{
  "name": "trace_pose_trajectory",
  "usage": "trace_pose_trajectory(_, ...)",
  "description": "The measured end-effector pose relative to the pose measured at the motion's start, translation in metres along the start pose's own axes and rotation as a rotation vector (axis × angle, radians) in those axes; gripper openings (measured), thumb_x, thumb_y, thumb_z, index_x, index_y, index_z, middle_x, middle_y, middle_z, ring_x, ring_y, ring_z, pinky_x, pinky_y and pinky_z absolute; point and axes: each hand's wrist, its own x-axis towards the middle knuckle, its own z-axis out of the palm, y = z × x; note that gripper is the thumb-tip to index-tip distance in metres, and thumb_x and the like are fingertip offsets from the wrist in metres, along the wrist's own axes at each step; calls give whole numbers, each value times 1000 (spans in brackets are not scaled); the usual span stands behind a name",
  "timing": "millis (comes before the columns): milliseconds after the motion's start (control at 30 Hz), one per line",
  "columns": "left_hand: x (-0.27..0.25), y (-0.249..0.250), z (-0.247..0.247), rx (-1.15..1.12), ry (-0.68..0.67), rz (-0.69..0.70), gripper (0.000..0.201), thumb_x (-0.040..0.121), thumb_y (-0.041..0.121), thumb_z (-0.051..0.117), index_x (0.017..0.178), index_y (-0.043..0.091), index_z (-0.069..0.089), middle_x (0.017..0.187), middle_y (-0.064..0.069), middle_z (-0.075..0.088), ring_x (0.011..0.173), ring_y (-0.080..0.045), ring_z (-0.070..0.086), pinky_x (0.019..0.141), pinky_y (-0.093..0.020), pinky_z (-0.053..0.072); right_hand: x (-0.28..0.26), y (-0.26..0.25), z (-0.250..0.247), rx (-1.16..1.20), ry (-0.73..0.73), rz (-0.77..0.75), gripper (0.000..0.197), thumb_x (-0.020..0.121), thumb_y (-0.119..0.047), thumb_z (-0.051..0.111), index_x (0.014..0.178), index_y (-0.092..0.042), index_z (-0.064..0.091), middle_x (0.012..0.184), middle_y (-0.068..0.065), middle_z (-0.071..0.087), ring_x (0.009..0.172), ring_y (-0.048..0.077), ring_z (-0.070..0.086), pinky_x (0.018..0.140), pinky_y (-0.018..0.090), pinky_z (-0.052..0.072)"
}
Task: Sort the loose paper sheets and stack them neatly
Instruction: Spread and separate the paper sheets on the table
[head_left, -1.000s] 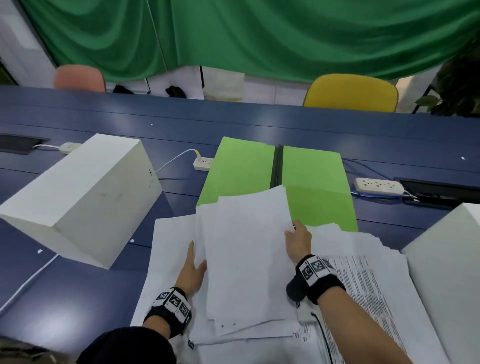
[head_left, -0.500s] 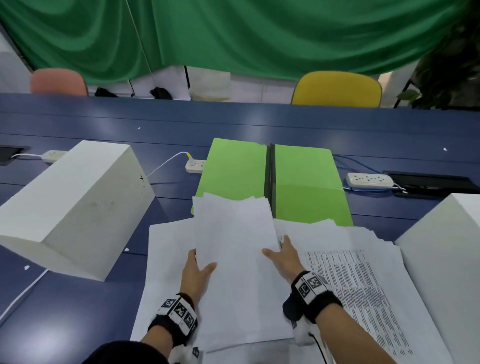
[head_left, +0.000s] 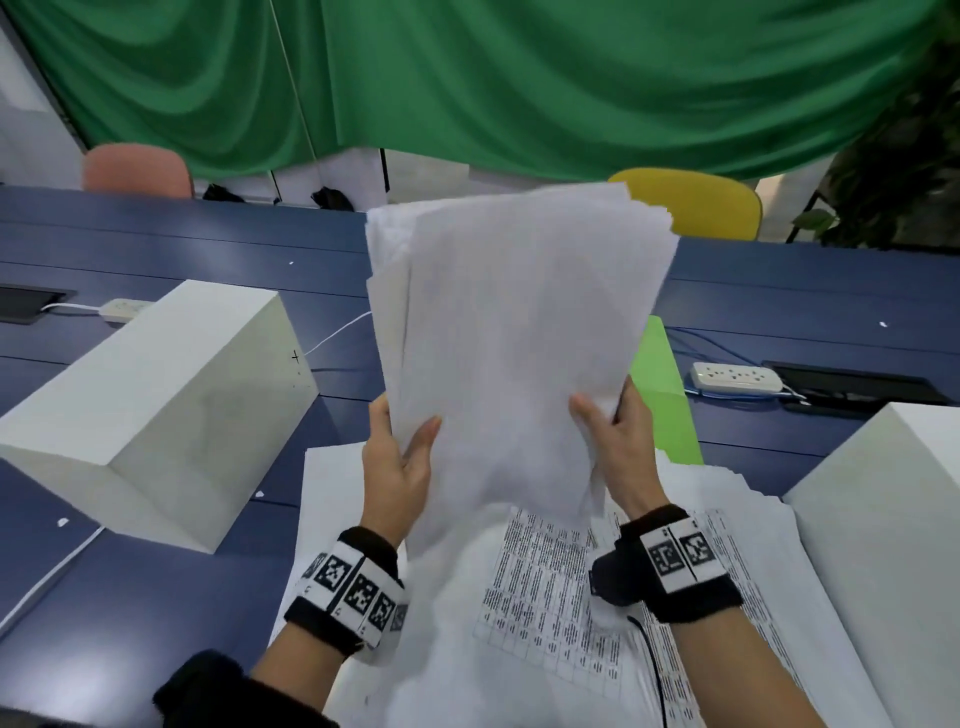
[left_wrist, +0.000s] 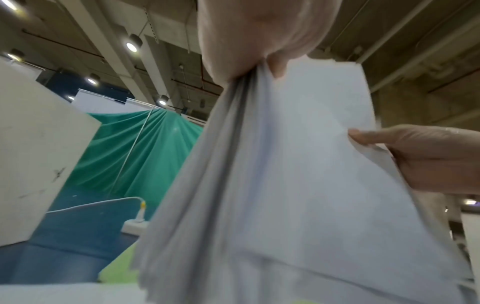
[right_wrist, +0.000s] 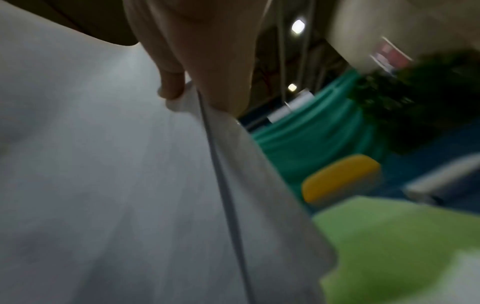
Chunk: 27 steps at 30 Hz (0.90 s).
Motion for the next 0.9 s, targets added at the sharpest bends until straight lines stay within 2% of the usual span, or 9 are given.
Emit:
trace_pose_trajectory(100, 2, 9, 5, -40, 16, 58, 46, 90, -3, 52, 103, 37, 35, 103, 14, 55, 90, 18, 57, 77, -1, 42, -6, -16, 8, 62, 35, -59, 20, 85, 0, 61, 98, -14, 59, 91, -6, 66, 75, -9, 63, 69, 8, 48)
trace_pose_trajectory(200, 3, 13, 2, -30, -1, 69, 50, 85, 1, 62, 106, 39, 37, 97, 27, 62, 92, 16, 58, 77, -4, 44, -9, -9, 9, 122, 43, 36, 21, 82, 1, 64, 100, -9, 61, 77, -14, 71, 71, -6, 66, 64, 9, 49)
trace_pose_trajectory(267, 5, 15, -5, -27, 32, 26, 58, 74, 26, 74, 108, 56, 38, 104, 25, 61, 98, 9, 58, 84, -12, 45, -9, -2, 6, 134, 16, 117, 27, 76, 0, 71, 101, -8, 63, 75, -15, 71, 71, -2, 67, 65, 14, 51)
trace_pose_trajectory(333, 10, 11, -11, -46, 69, -7, 60, 64, 40, 72, 112, 55, 39, 116, 15, 57, 109, -5, 58, 92, -24, 46, -6, 3, 1, 118, -26, 180, 31, 67, -3, 78, 94, -11, 65, 74, -14, 72, 71, -1, 67, 66, 17, 51)
trace_pose_trajectory(500, 11, 11, -4, -68, 69, -64, 59, 68, 20, 81, 119, 7, 55, 106, 0, 67, 98, -9, 66, 90, -32, 54, -4, 4, 6, 111, -74, 229, 26, 73, 5, 71, 81, -19, 65, 68, -13, 72, 65, 1, 68, 64, 21, 53)
trace_pose_trajectory(567, 12, 16, -3, -82, 101, -20, 57, 69, 16, 78, 119, 0, 55, 104, 0, 67, 96, -9, 66, 85, -25, 54, -1, -3, 7, 128, -53, 194, 26, 74, 7, 69, 78, -18, 64, 64, -14, 71, 61, -1, 67, 58, 17, 53)
trace_pose_trajectory(733, 4, -10, -15, -41, 121, -101, 60, 69, 11, 79, 119, 4, 48, 106, 2, 63, 91, 4, 64, 81, -16, 52, -17, 17, 0, 82, -91, 259, 30, 74, 9, 69, 81, -20, 64, 81, -7, 74, 67, -1, 67, 63, 16, 54)
trace_pose_trajectory(833, -16, -41, -16, 143, -22, -261, 53, 76, 6, 74, 122, 11, 49, 102, 10, 63, 86, 15, 61, 94, -35, 50, -33, 42, 5, -42, -90, 373, 16, 76, -2, 71, 79, -17, 66, 93, 13, 71, 62, -1, 66, 64, 20, 54)
trace_pose_trajectory(900, -14, -47, -15, 215, -86, -252, 48, 80, 6, 70, 123, 8, 50, 102, 10, 63, 90, 8, 62, 95, -38, 49, -27, 43, 6, -78, -35, 334, 9, 78, -6, 71, 82, -13, 68, 85, 7, 70, 60, -4, 64, 66, 25, 52)
